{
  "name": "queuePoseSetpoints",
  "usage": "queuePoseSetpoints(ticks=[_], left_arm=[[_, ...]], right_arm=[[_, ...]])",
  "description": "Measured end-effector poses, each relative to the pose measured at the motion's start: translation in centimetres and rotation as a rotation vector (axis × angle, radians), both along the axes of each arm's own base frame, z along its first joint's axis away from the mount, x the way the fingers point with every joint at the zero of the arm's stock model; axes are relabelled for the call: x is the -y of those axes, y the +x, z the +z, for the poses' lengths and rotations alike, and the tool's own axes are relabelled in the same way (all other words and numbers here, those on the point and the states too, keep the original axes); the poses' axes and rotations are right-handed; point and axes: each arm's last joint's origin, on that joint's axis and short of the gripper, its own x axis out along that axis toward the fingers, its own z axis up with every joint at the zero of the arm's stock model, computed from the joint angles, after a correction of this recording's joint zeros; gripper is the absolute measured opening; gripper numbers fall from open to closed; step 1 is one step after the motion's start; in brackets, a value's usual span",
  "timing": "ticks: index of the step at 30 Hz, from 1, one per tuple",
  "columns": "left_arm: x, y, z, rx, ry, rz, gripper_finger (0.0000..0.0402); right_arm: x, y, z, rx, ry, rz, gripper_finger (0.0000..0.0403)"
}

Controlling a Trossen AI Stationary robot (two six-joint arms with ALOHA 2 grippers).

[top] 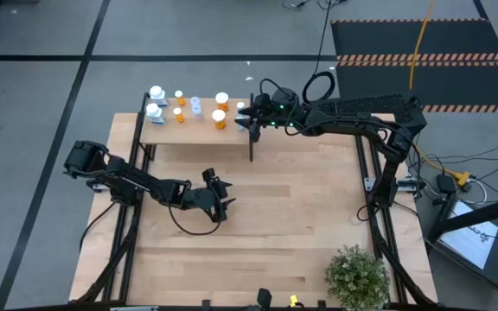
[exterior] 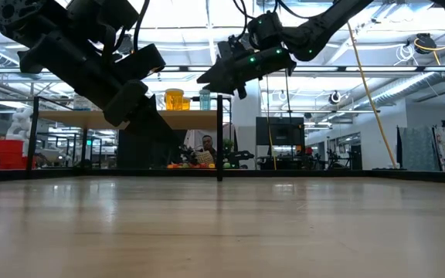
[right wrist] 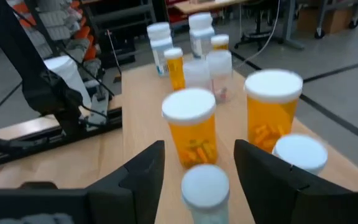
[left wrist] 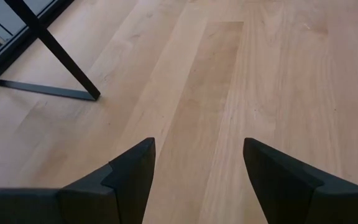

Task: Pick and place medicine bottles onto shelf by color
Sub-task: Return to Home Position

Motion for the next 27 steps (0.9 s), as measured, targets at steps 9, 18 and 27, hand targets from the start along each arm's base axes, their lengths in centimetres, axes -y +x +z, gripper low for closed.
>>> queuePoseSetpoints(ticks=[9, 18, 27], left_arm=[[0.7, -0.6, 1.7, 0.046, -0.004, -0.033, 0.0243], [1.1, -2.6, 4.8, 0.092, -0.026, -0.038, 0.0243], [1.5, -4.5, 7.7, 0.192, -0.049, -0.057, 0.0243]], right_arm=[[-0.9, -1.0, 2.3, 0.015, -0.027, 0.012, 0.0190], [-6.1, -4.5, 8.1, -0.043, -0.130, 0.128, 0.0190], [-13.0, -8.6, 9.0, -0.088, -0.184, 0.287, 0.0185]])
